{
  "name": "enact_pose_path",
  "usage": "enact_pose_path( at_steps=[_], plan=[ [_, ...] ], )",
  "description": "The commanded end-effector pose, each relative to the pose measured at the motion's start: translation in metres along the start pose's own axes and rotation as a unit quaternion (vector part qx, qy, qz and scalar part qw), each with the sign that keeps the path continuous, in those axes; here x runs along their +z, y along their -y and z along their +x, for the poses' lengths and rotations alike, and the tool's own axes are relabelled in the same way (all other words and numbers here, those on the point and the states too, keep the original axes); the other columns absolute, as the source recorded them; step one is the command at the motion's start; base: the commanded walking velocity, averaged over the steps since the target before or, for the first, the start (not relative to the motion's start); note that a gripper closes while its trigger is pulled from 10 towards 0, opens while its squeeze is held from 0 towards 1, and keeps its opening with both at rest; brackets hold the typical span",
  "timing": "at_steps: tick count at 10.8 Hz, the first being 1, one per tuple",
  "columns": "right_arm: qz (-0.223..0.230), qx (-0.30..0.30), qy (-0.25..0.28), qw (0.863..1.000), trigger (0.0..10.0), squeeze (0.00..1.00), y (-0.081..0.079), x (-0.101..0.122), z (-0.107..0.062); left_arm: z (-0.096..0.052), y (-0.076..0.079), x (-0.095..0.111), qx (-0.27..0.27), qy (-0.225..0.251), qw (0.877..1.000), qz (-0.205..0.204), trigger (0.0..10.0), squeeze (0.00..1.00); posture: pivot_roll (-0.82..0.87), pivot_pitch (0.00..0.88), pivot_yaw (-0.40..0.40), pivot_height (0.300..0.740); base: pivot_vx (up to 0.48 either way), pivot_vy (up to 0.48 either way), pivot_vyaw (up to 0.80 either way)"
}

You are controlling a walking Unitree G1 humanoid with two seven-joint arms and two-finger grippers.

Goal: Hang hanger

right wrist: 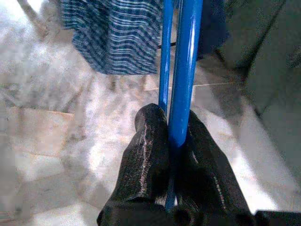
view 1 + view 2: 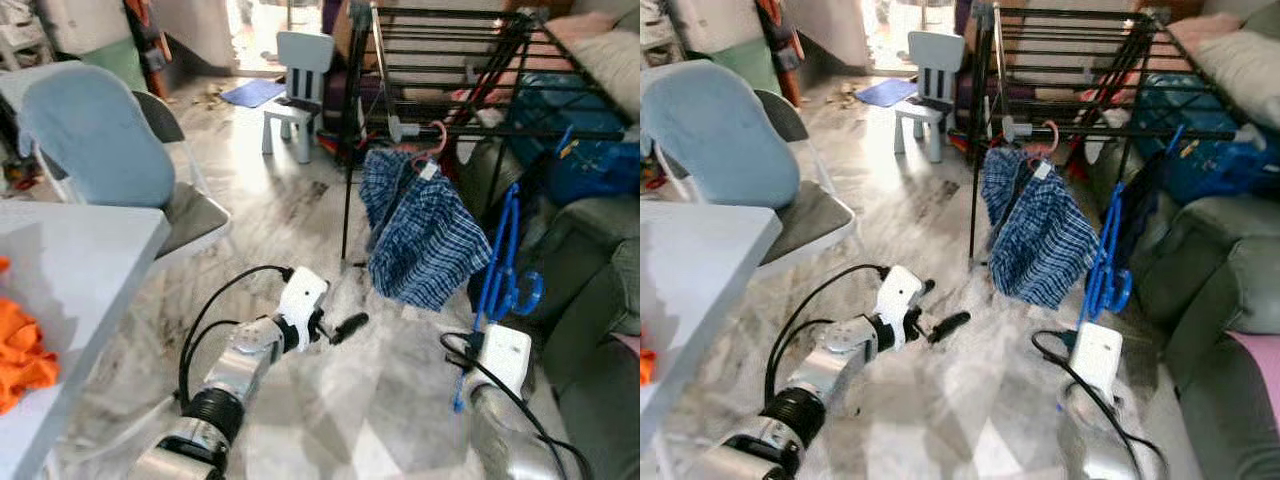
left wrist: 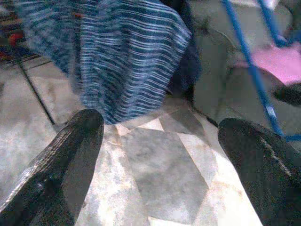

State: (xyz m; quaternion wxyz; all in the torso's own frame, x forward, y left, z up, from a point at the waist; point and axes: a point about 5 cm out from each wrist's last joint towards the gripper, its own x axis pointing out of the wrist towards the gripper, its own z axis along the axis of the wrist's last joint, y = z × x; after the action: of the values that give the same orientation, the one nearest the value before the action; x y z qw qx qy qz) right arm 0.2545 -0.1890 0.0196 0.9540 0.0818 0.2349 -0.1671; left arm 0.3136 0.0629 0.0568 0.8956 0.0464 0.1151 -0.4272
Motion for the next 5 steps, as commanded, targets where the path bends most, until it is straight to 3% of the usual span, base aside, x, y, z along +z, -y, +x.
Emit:
enact_pose_path(
  at_steps=[1, 3, 4, 5],
  plan=[
    [0.007, -0.002, 0.01, 1.0, 10.0, 0.0, -0.003, 0.004, 0.002, 0.0, -0.003, 0.005, -0.01, -0.002, 1.0, 0.018, 10.0, 0.0, 0.08, 0.0, 0.028, 0.74, 0.0, 0.0, 0.0],
    [0.01, -0.005, 0.016, 1.0, 10.0, 0.0, -0.004, 0.0, -0.001, -0.005, -0.015, 0.007, 0.011, 0.006, 1.0, -0.003, 10.0, 0.0, 0.08, 0.0, 0.015, 0.74, 0.0, 0.0, 0.0],
    [0.011, -0.02, 0.005, 1.0, 10.0, 0.0, 0.007, -0.008, -0.002, -0.006, -0.016, 0.005, 0.027, 0.019, 0.999, -0.032, 10.0, 0.0, 0.08, 0.0, -0.002, 0.74, 0.0, 0.0, -0.41],
    [0.006, -0.023, -0.003, 1.0, 10.0, 0.0, 0.012, -0.011, -0.003, -0.006, -0.013, 0.004, 0.021, 0.022, 0.999, -0.035, 10.0, 0.0, 0.07, 0.0, -0.015, 0.74, 0.0, 0.0, -0.57]
  ],
)
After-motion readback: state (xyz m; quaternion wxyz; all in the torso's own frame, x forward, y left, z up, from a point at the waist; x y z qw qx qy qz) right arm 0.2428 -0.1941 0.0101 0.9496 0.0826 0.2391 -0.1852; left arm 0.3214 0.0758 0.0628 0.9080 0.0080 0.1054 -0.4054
